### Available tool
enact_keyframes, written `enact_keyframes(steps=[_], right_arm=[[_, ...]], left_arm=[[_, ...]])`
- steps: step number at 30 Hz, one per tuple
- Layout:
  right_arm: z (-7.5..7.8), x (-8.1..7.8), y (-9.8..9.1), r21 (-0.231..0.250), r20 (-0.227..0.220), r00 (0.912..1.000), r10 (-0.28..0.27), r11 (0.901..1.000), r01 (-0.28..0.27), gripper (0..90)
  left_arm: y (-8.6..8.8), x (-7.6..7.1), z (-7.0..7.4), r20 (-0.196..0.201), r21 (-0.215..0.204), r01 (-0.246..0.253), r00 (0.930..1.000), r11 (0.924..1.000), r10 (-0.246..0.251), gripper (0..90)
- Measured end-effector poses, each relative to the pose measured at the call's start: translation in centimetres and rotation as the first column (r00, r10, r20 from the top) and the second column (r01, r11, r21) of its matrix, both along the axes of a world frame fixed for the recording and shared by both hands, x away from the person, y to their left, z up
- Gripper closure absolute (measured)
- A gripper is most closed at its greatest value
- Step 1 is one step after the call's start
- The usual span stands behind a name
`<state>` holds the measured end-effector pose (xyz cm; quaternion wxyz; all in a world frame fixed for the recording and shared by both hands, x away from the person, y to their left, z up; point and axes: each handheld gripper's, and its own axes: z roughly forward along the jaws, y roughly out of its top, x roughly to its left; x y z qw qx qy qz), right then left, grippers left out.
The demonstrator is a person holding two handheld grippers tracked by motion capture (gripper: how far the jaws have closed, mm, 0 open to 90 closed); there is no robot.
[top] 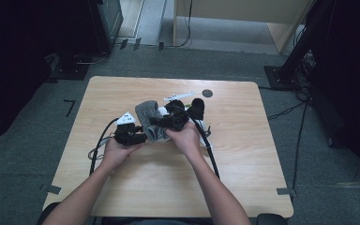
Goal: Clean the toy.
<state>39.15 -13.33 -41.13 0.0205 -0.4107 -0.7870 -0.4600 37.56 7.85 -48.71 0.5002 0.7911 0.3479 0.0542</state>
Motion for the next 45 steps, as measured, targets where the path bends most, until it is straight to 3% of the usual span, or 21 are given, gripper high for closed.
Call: enact_keyframes(steps=[4,7,12,15,19,26,34,39,41,45], right_arm=[[0.3,-0.2,-0.2,-0.051,0.024,0.9997,0.001,0.9987,0.000,76.0],[0.4,-0.2,-0.8,-0.064,0.022,0.9997,-0.007,0.9979,0.009,76.0],[0.7,-0.5,-2.7,-0.081,0.006,0.9993,-0.037,0.9960,0.038,75.6],[0.9,-0.6,-4.4,-0.127,0.013,0.9971,-0.075,0.9890,0.076,75.3],[1.1,-0.5,-6.8,-0.093,-0.027,0.9954,-0.092,0.9917,0.089,75.8],[1.9,-0.7,-10.7,-0.079,-0.029,0.9906,-0.133,0.9883,0.131,75.9],[1.3,-0.5,-15.1,-0.049,-0.072,0.9727,-0.221,0.9748,0.218,75.4],[0.1,-0.2,-16.8,-0.063,-0.086,0.9558,-0.281,0.9590,0.276,75.7],[-0.4,-0.2,-17.2,-0.044,-0.094,0.9542,-0.284,0.9587,0.281,75.7],[-0.4,-0.1,-17.3,-0.123,-0.063,0.9460,-0.318,0.9431,0.309,75.8]], left_arm=[[-0.1,0.0,0.0,-0.003,0.006,-0.003,1.0000,1.0000,0.003,58.4],[-0.1,0.0,0.0,-0.001,0.016,-0.003,1.0000,0.9999,0.003,58.5],[-0.1,0.0,0.1,-0.005,0.020,-0.002,1.0000,0.9998,0.002,58.5],[-0.1,0.1,0.1,-0.009,0.020,0.000,1.0000,0.9998,0.000,58.6],[-0.3,0.0,0.2,0.002,0.034,0.006,1.0000,0.9994,-0.006,58.6],[-0.2,0.1,0.2,-0.009,0.025,0.007,0.9999,0.9997,-0.006,58.6],[-0.1,0.2,0.1,-0.018,0.021,0.011,0.9998,0.9997,-0.011,58.6],[0.0,0.3,0.1,-0.024,0.018,0.011,0.9997,0.9998,-0.010,58.6],[0.0,0.3,0.0,-0.025,0.017,0.011,0.9996,0.9998,-0.011,58.6],[0.0,0.3,0.0,-0.027,0.012,0.009,0.9996,0.9999,-0.009,58.5]])
